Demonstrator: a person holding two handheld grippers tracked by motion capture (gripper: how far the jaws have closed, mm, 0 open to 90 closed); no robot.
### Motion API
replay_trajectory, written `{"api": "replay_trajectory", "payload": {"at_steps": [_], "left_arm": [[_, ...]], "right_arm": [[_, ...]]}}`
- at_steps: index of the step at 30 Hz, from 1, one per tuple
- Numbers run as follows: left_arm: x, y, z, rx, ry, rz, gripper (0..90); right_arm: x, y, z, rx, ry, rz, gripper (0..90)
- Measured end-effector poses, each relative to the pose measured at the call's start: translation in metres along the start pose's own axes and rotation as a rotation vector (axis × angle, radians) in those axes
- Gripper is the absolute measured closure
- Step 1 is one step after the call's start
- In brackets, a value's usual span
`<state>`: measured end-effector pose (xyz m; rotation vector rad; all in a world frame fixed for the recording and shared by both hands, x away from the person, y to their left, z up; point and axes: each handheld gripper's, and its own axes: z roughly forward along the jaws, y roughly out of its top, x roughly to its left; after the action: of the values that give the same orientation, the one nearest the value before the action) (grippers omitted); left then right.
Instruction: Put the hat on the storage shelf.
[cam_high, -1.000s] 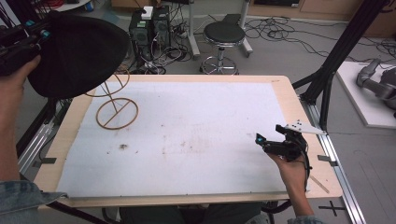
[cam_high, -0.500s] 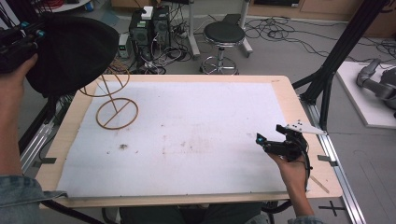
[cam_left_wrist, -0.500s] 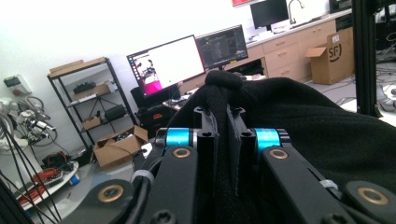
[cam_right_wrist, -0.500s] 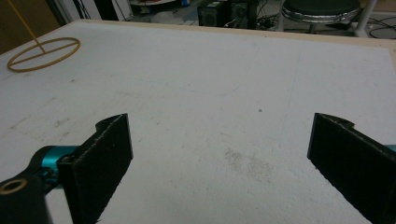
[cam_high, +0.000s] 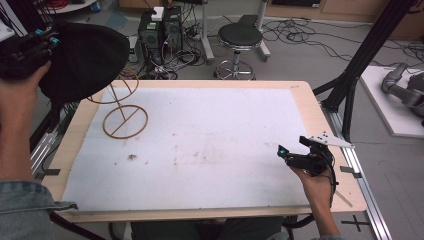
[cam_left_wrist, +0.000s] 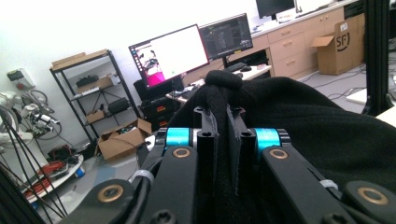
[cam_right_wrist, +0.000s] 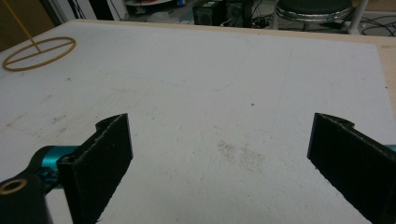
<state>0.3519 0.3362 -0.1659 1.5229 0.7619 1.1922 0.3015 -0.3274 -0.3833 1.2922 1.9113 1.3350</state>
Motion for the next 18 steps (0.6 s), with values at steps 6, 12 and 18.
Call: {"api": "replay_trajectory", "payload": {"at_steps": [6, 12, 18], "left_arm": [[0.001, -0.007, 0.008, 0.012, -0.001, -0.004, 83.7], [0.002, -0.016, 0.015, 0.025, 0.001, -0.003, 83.7], [0.001, -0.026, 0.022, 0.045, -0.006, -0.009, 83.7]], "right_arm": [[-0.001, -0.002, -0.007, -0.006, -0.011, 0.002, 6.3], [-0.002, -0.004, -0.013, -0.007, -0.024, 0.009, 6.3], [-0.003, -0.006, -0.015, -0.006, -0.028, 0.014, 6.3]]}}
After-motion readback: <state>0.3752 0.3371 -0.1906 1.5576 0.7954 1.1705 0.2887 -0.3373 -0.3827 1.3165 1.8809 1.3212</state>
